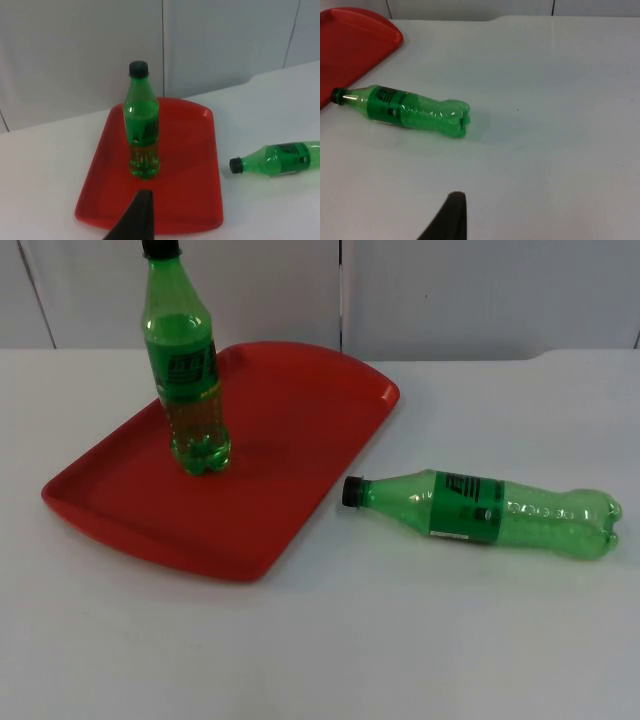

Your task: Place the bottle upright on the tray.

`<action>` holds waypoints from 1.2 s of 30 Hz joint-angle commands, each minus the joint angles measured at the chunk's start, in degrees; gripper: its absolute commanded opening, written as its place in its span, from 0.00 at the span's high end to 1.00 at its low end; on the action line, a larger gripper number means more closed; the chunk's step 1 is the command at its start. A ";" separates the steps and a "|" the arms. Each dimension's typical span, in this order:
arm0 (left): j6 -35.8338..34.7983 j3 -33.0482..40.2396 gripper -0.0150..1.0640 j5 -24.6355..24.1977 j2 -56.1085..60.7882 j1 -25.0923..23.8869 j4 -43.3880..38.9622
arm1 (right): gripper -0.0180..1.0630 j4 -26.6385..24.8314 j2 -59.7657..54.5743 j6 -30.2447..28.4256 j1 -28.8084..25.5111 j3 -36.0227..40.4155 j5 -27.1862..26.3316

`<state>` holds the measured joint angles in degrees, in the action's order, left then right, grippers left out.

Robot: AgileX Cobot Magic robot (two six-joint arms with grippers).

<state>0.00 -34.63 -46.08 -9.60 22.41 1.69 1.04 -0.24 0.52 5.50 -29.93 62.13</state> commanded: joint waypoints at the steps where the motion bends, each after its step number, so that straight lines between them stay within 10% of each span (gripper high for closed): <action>1: -0.30 0.16 0.01 -0.99 1.28 0.39 0.85 | 0.01 -0.10 0.24 -0.09 -0.38 0.39 -0.39; 36: -2.04 6.39 0.01 -15.37 9.60 0.39 1.08 | 0.01 -0.22 0.24 -0.09 -0.38 0.39 -0.40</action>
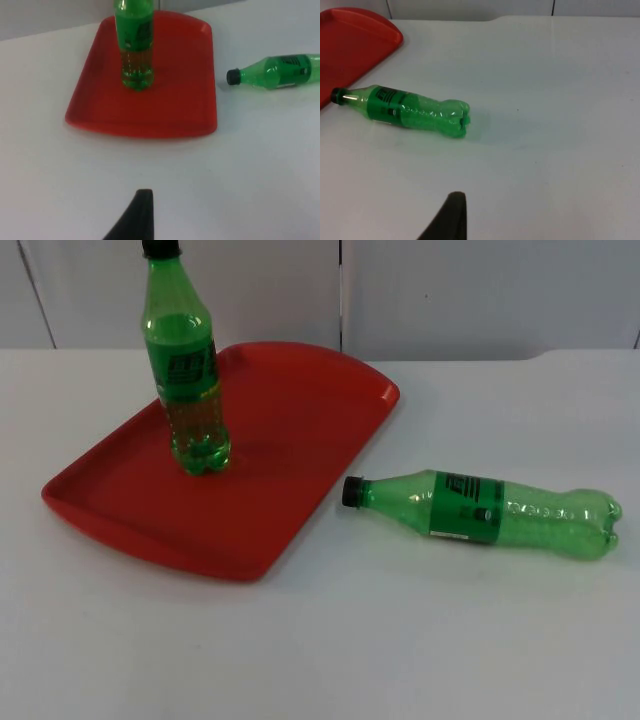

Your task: Place the bottle upright on the tray.

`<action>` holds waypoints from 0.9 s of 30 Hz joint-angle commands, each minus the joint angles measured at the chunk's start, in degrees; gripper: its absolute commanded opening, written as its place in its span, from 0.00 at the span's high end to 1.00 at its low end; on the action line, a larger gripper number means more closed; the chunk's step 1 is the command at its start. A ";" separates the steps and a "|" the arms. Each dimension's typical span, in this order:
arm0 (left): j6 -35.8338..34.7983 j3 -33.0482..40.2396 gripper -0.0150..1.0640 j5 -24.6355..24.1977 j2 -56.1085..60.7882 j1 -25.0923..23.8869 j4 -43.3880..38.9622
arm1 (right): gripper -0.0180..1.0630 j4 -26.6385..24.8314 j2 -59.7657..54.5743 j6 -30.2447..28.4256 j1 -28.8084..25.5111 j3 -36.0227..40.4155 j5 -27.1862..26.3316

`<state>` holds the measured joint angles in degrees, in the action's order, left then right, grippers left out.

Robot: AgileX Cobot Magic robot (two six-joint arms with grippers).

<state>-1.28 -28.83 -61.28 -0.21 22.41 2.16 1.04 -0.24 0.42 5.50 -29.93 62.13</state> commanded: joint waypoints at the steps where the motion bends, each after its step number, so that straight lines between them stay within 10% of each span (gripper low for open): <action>1: -0.75 0.59 0.01 -0.17 0.21 0.39 0.61 | 0.01 -0.22 0.24 0.01 -0.38 0.39 -0.40; 27: -0.54 0.60 0.01 -0.17 0.21 0.39 0.61 | 0.01 -0.11 0.24 0.01 -0.38 0.39 -0.40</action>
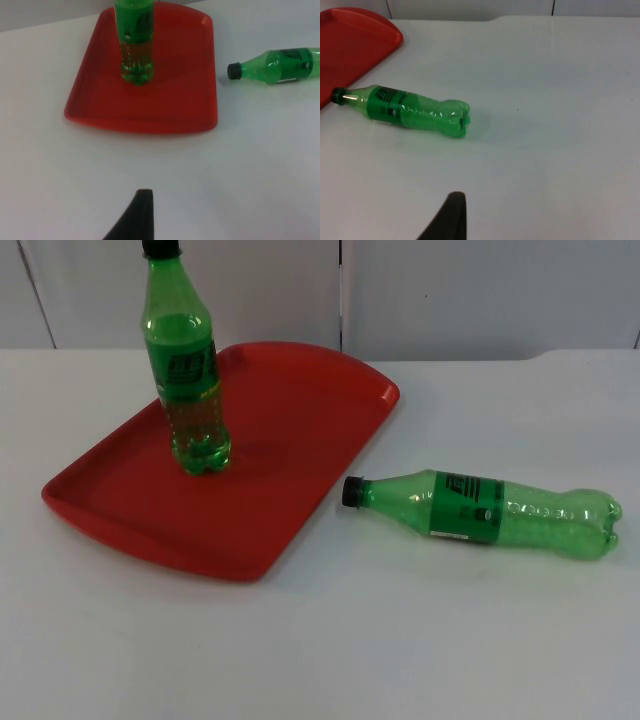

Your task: Place the bottle upright on the tray.

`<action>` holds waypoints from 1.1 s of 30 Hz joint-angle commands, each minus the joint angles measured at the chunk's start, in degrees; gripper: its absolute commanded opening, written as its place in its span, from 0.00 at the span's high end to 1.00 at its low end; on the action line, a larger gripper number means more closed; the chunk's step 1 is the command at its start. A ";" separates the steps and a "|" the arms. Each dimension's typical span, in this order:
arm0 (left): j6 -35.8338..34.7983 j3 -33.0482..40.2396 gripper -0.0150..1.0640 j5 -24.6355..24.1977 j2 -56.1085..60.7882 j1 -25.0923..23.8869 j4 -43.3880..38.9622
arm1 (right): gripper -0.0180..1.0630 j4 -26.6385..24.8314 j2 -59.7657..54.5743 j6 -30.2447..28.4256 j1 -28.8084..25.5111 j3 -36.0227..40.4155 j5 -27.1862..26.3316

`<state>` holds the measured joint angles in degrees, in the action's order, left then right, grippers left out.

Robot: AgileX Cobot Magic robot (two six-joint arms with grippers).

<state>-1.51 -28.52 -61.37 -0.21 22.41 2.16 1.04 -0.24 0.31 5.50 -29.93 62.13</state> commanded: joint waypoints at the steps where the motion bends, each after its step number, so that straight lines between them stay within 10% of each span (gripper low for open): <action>1: -0.31 0.29 0.01 -0.08 0.21 0.39 0.61 | 0.01 -0.11 0.24 0.11 -0.38 0.39 -0.40; 33: -0.31 0.29 0.01 -0.08 0.21 0.39 0.61 | 0.01 -0.11 0.24 0.11 -0.38 0.39 -0.40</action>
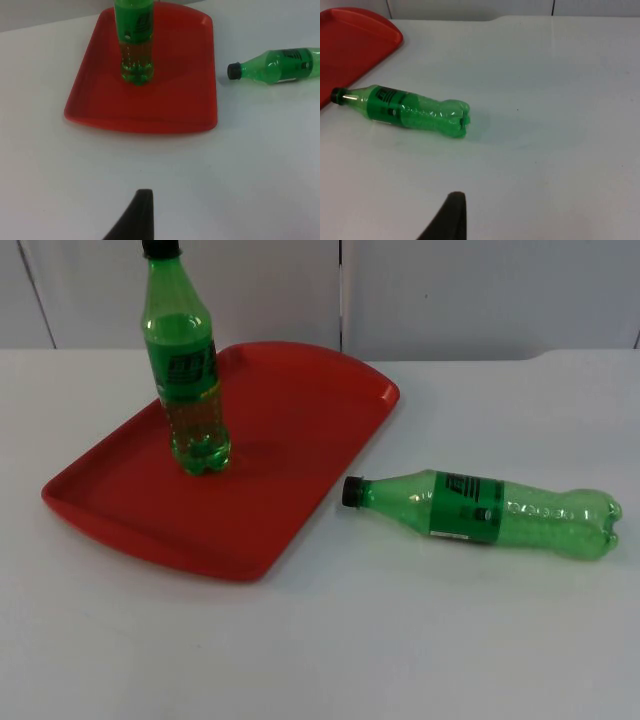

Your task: Place the bottle upright on the tray.

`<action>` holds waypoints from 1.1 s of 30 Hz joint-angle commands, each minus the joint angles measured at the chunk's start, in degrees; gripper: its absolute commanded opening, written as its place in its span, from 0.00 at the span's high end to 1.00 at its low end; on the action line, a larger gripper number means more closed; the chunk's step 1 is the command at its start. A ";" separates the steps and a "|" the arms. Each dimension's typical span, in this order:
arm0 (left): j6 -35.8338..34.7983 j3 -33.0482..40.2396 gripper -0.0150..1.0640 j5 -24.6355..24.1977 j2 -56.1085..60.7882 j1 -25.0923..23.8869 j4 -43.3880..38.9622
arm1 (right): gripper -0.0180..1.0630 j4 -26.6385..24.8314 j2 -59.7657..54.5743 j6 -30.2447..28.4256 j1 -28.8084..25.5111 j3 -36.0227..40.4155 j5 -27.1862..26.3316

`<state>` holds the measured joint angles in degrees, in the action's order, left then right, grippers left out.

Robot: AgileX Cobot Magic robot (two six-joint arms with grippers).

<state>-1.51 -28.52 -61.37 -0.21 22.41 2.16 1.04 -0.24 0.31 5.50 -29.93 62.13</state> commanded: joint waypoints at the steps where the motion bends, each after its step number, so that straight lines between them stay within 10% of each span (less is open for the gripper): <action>1: -0.31 0.29 0.01 -0.08 0.21 0.39 0.61 | 0.01 -0.11 0.24 0.11 -0.38 0.39 -0.40; 33: -0.31 0.29 0.01 -0.08 0.21 0.39 0.61 | 0.01 -0.11 0.24 0.11 -0.38 0.39 -0.40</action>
<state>-1.51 -28.52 -61.37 -0.21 22.41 2.16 1.04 -0.24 0.31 5.50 -29.93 62.13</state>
